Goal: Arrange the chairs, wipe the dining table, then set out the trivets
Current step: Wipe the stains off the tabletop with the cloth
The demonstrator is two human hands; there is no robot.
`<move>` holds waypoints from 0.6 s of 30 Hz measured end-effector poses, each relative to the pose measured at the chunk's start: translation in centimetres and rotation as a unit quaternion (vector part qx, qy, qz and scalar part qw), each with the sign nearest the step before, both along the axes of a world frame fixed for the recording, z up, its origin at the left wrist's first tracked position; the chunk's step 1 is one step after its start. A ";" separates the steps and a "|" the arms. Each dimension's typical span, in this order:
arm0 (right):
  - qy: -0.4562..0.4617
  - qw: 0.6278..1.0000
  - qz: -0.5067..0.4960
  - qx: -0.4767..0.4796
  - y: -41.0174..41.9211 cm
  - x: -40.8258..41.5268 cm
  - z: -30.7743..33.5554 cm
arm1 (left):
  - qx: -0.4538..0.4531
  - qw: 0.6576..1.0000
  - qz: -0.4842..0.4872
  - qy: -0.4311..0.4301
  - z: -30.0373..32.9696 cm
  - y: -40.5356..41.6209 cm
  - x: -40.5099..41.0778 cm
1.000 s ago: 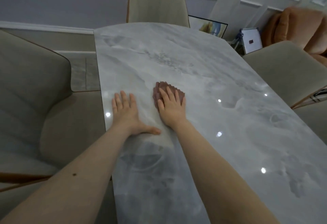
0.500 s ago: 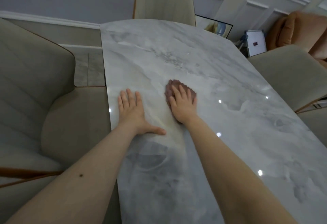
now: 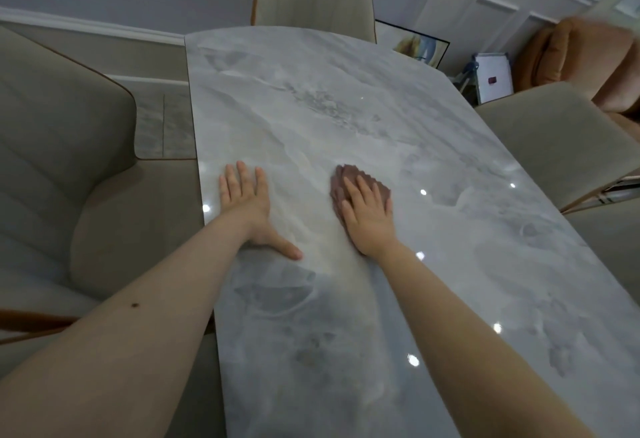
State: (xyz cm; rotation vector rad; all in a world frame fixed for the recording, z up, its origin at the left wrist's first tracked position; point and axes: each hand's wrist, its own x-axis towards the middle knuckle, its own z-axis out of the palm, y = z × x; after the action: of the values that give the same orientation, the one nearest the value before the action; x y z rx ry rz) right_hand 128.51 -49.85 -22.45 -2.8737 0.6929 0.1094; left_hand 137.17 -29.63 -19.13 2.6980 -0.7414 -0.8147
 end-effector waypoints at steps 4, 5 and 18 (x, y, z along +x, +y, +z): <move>-0.021 0.993 0.112 0.013 4.2 -0.6 0.0 | -0.037 0.999 0.006 -0.023 0.1 0.4 -0.5; -0.026 0.989 0.146 0.015 4.1 -2.6 0.1 | -0.049 0.998 -0.003 -0.037 0.1 0.8 -0.8; -0.056 0.997 0.057 -0.017 6.7 -0.3 -1.4 | -0.164 0.981 0.104 0.005 -1.4 6.5 -4.8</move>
State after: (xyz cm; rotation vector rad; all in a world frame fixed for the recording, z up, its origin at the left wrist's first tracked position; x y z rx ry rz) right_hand 128.17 -43.13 -23.85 -2.9240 0.5165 -0.0478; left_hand 132.32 -23.14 -20.53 2.4221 -0.5245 -0.5955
